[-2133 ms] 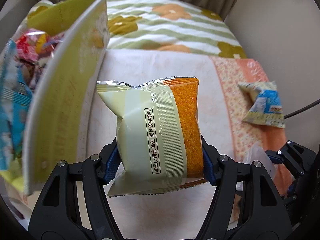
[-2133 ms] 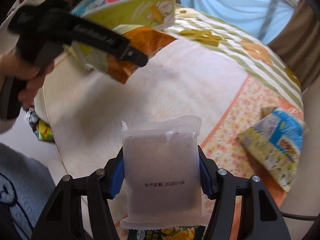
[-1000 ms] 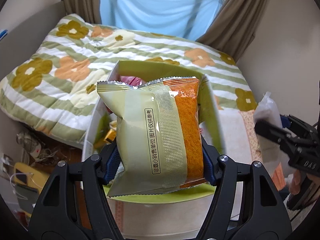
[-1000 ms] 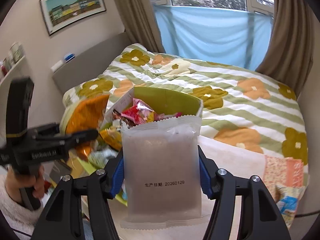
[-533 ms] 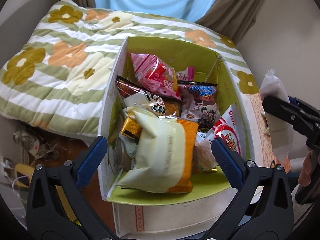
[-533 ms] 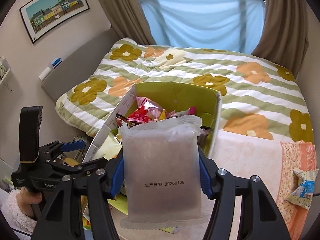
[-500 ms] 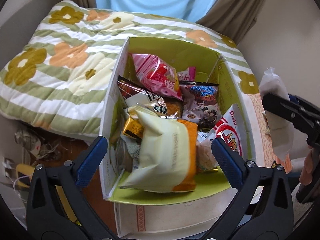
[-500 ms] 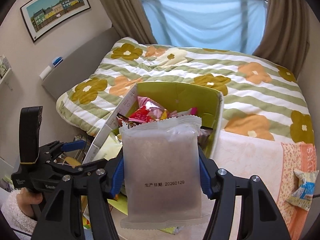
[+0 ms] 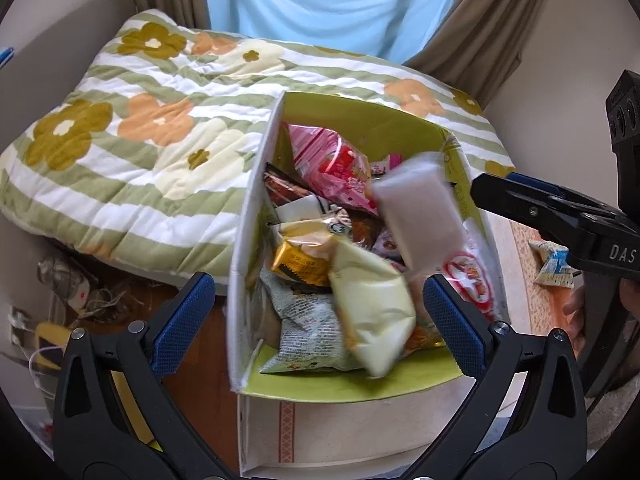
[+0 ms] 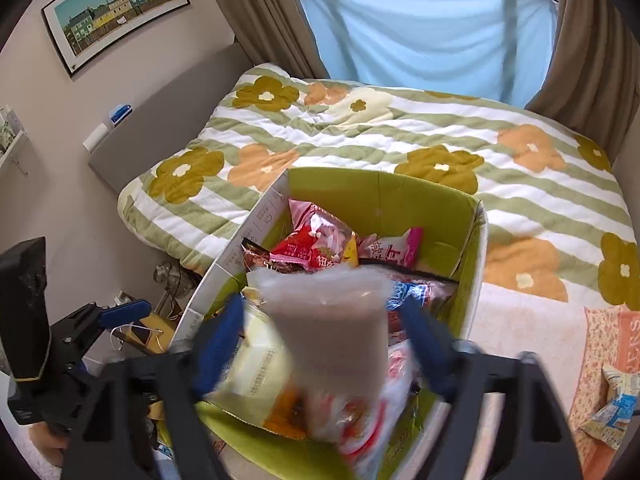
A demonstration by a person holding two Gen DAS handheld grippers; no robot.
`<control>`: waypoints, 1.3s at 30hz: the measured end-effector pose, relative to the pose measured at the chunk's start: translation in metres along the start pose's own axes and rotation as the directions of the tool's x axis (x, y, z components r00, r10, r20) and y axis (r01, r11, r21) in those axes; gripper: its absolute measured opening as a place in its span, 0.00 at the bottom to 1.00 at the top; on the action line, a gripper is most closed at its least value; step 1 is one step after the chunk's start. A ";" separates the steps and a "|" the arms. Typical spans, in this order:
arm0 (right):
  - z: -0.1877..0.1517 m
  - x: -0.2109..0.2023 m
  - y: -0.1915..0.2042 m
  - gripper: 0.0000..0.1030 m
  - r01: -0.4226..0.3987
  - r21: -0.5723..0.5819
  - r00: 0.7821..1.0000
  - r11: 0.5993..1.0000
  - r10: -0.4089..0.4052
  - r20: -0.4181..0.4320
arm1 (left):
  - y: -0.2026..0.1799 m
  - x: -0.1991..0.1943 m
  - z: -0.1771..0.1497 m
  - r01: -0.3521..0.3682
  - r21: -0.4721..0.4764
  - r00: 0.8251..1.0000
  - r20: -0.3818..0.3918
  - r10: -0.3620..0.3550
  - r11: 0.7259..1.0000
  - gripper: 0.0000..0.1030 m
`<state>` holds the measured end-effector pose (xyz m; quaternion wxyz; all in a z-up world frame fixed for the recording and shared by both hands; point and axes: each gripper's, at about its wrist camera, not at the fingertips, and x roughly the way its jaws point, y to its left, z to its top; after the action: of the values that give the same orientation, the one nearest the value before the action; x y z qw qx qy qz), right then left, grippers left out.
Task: Organize snacks
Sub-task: 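Carry both packs over the box and release them inside, then grasp the blue-white bag with the left gripper while the right grasps the green cracker pack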
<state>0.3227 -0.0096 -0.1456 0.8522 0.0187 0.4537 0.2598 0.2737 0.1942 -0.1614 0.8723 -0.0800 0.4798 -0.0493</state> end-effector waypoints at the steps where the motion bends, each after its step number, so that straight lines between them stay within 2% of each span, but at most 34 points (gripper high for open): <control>1: -0.002 -0.001 -0.001 0.95 -0.002 0.009 1.000 1.000 0.002 0.012 | 0.000 0.000 0.000 0.000 0.002 1.000 0.002 0.000 1.000 1.00; 5: -0.011 -0.006 -0.003 0.96 -0.012 0.035 0.999 0.999 0.011 0.032 | -0.001 0.000 -0.002 0.015 0.014 1.000 -0.003 -0.015 1.000 1.00; 9: -0.021 -0.017 -0.006 0.98 0.010 0.047 0.998 0.999 -0.014 0.069 | -0.010 -0.003 -0.003 0.032 0.048 0.999 0.002 -0.032 0.998 1.00; 14: -0.030 -0.040 -0.007 0.98 0.049 0.068 0.990 0.996 -0.057 0.133 | -0.023 -0.007 -0.002 0.082 0.102 0.996 0.014 -0.084 0.991 1.00; 16: -0.032 -0.049 -0.010 0.98 0.062 0.091 0.990 0.994 -0.073 0.123 | -0.031 -0.007 0.002 0.115 0.129 0.993 0.010 -0.117 0.985 1.00; 18: -0.036 -0.064 -0.016 0.98 0.097 0.139 0.986 0.986 -0.114 0.121 | -0.045 -0.008 0.005 0.146 0.174 0.989 0.012 -0.150 0.974 1.00; 21: -0.047 -0.091 -0.025 0.99 0.177 0.193 0.967 0.965 -0.207 0.148 | -0.073 -0.009 0.009 0.184 0.251 0.981 0.012 -0.193 0.950 1.00; 26: -0.076 -0.133 -0.053 0.99 0.293 0.301 0.925 0.908 -0.348 0.150 | -0.126 -0.005 0.012 0.268 0.325 0.961 -0.026 -0.275 0.907 1.00; 29: -0.098 -0.156 -0.077 0.99 0.379 0.365 0.888 0.850 -0.445 0.116 | -0.166 0.000 0.012 0.313 0.369 0.948 -0.060 -0.314 0.875 1.00; 33: -0.135 -0.184 -0.115 0.99 0.435 0.476 0.850 0.765 -0.523 0.064 | -0.221 0.012 0.012 0.368 0.399 0.929 -0.109 -0.355 0.840 1.00; 34: -0.148 -0.189 -0.128 0.99 0.468 0.506 0.832 0.725 -0.555 0.026 | -0.237 0.018 0.012 0.390 0.397 0.920 -0.131 -0.369 0.831 1.00; 36: -0.166 -0.194 -0.145 0.99 0.513 0.540 0.809 0.667 -0.586 -0.045 | -0.265 0.028 0.010 0.426 0.394 0.905 -0.175 -0.389 0.814 1.00; 39: -0.202 -0.197 -0.177 0.99 0.519 0.611 0.810 0.598 -0.572 -0.129 | -0.308 0.045 0.003 0.464 0.400 0.885 -0.233 -0.402 0.790 1.00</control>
<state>0.1506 -0.2939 -0.1615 0.8524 0.1683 0.4619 -0.1780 0.2973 -0.1155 -0.1391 0.7975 0.0171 0.4825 -0.3618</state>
